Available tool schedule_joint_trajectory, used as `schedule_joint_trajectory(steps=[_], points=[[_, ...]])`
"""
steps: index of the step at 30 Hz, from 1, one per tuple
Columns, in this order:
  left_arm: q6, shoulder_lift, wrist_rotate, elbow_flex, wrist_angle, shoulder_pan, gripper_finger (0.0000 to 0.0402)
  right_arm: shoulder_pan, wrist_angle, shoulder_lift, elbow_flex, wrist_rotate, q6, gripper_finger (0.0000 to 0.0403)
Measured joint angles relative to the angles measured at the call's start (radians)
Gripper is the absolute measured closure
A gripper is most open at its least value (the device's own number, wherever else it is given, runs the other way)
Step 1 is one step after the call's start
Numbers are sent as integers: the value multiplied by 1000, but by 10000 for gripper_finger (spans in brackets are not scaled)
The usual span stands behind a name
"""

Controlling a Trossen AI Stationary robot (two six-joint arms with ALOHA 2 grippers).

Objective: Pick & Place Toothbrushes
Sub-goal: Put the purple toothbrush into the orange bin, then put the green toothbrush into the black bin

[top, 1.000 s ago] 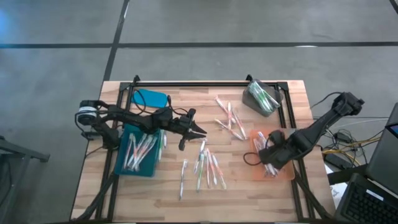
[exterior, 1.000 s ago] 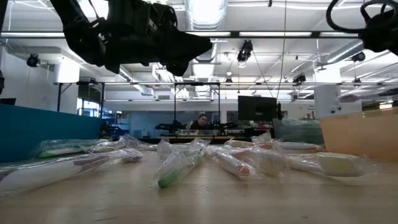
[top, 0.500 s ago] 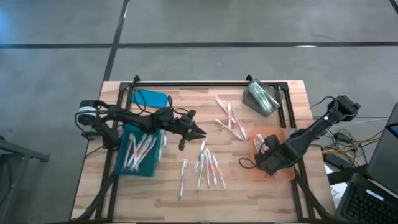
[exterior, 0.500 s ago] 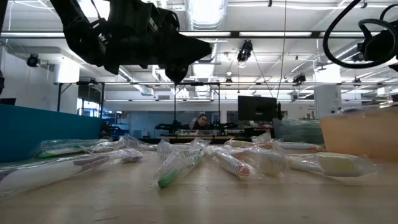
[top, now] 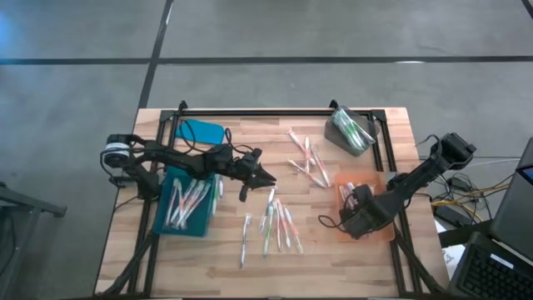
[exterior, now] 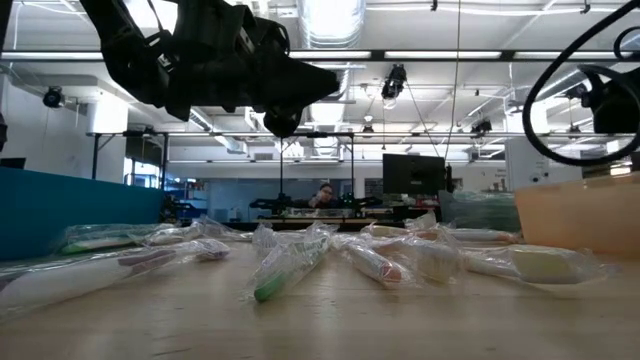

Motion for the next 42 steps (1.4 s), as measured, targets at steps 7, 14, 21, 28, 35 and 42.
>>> schedule_joint_trajectory(steps=[7, 14, 21, 28, 35, 42], points=[[-1, 0, 0, 0, -13, -1, 333, 0, 14, 45, 0, -1, 15, 380], [-17, 0, 0, 0, -16, -1, 333, 0, 18, 56, -1, -2, 15, 341], [-17, 0, 0, 0, -21, -1, 333, 0, 18, 33, -1, -11, 11, 278], [-17, 0, 0, 0, -21, -1, 333, 0, 13, -36, -1, -11, -1, 224], [-19, 0, 0, 0, -40, -1, 333, 0, 10, -127, -1, -2, -10, 201], [-69, 0, 1, 0, -149, -1, 333, 0, 11, -221, -1, 173, -70, 213]])
